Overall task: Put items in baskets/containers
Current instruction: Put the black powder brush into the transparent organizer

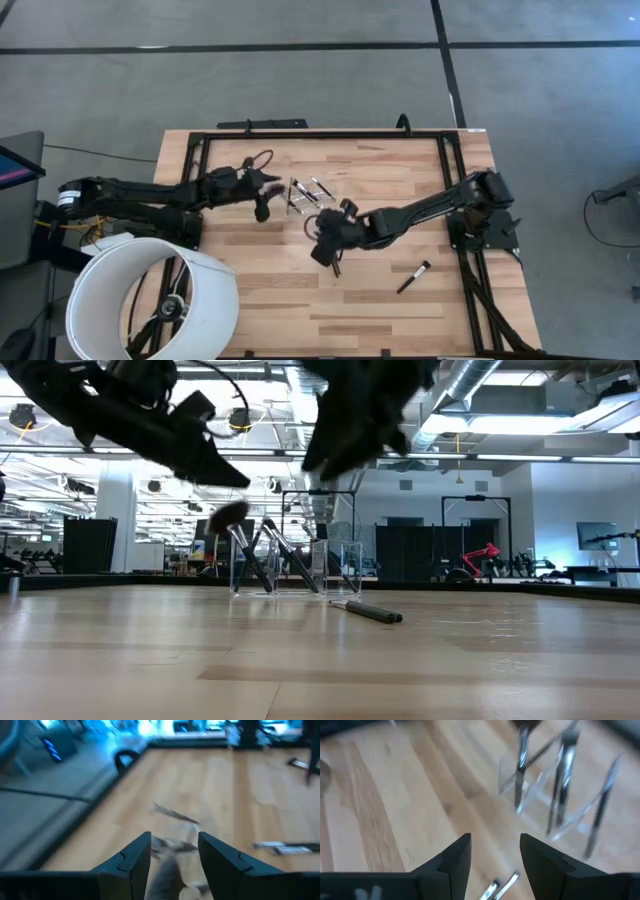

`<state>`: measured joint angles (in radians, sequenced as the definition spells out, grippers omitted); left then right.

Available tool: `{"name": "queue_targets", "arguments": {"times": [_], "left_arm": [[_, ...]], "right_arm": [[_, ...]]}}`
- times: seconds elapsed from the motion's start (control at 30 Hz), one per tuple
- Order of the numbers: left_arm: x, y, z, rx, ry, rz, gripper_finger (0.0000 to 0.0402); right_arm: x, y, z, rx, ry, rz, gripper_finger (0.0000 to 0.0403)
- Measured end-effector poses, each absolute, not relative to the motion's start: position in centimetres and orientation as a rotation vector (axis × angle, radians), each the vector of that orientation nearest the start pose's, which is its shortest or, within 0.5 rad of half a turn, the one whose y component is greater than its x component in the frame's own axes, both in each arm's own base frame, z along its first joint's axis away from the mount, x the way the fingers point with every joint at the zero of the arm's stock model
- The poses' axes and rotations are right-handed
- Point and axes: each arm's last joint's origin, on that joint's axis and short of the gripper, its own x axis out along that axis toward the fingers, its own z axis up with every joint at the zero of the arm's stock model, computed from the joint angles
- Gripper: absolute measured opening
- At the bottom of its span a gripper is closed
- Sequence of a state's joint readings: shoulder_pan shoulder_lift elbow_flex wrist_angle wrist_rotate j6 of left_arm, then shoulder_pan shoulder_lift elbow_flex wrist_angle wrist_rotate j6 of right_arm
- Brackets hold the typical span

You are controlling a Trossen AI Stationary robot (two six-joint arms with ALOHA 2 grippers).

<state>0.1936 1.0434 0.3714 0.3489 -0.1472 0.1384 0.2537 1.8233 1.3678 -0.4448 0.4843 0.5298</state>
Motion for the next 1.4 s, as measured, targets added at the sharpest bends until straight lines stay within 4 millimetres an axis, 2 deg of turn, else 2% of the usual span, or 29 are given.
{"name": "queue_targets", "arguments": {"times": [0.2, 0.3, 0.37, 0.47, 0.57, 0.73, 0.87, 1.03, 1.17, 1.3, 1.4], "left_arm": [[19.1, 4.3, 21.6, 0.155, 0.241, 0.349, 0.0163], [18.7, 4.2, 22.1, 0.156, 0.214, 0.352, 0.0163], [18.6, 4.2, 22.3, 0.156, 0.205, 0.353, 0.0163], [18.6, 4.2, 22.3, 0.156, 0.205, 0.353, 0.0163], [18.6, 4.2, 22.3, 0.156, 0.205, 0.353, 0.0163], [18.6, 4.2, 22.3, 0.156, 0.205, 0.353, 0.0163], [18.6, 4.2, 22.3, 0.156, 0.204, 0.353, 0.0163], [18.6, 4.2, 22.3, 0.156, 0.206, 0.353, 0.0163], [18.6, 4.2, 22.3, 0.156, 0.207, 0.352, 0.0163], [18.6, 4.2, 22.3, 0.156, 0.208, 0.353, 0.0163], [18.6, 4.2, 22.3, 0.156, 0.207, 0.352, 0.0163]], "right_arm": [[39.2, 9.2, 17.9, 0.269, 0.865, -0.521, 0.0162], [39.1, 9.1, 16.2, 0.32, 0.923, -0.566, 0.0162], [38.9, 9.1, 15.8, 0.344, 0.96, -0.572, 0.0162], [38.5, 9.1, 16.3, 0.364, 0.974, -0.584, 0.016], [37.4, 9.1, 18.3, 0.408, 0.988, -0.607, 0.0152], [33.2, 9.6, 21.6, 0.654, 1.187, -0.697, 0.0138], [29.5, 11.3, 23.3, 0.878, 1.37, -0.871, 0.0137], [26.2, 14.4, 24.1, 1.032, 1.455, -1.124, 0.0139], [23.5, 16.8, 24.3, 1.05, 1.446, -1.361, 0.0139], [21.7, 18.8, 24.3, 1.089, 1.357, -1.489, 0.0139], [20.9, 19.5, 24.0, 1.053, 1.341, -1.486, 0.0139]]}}
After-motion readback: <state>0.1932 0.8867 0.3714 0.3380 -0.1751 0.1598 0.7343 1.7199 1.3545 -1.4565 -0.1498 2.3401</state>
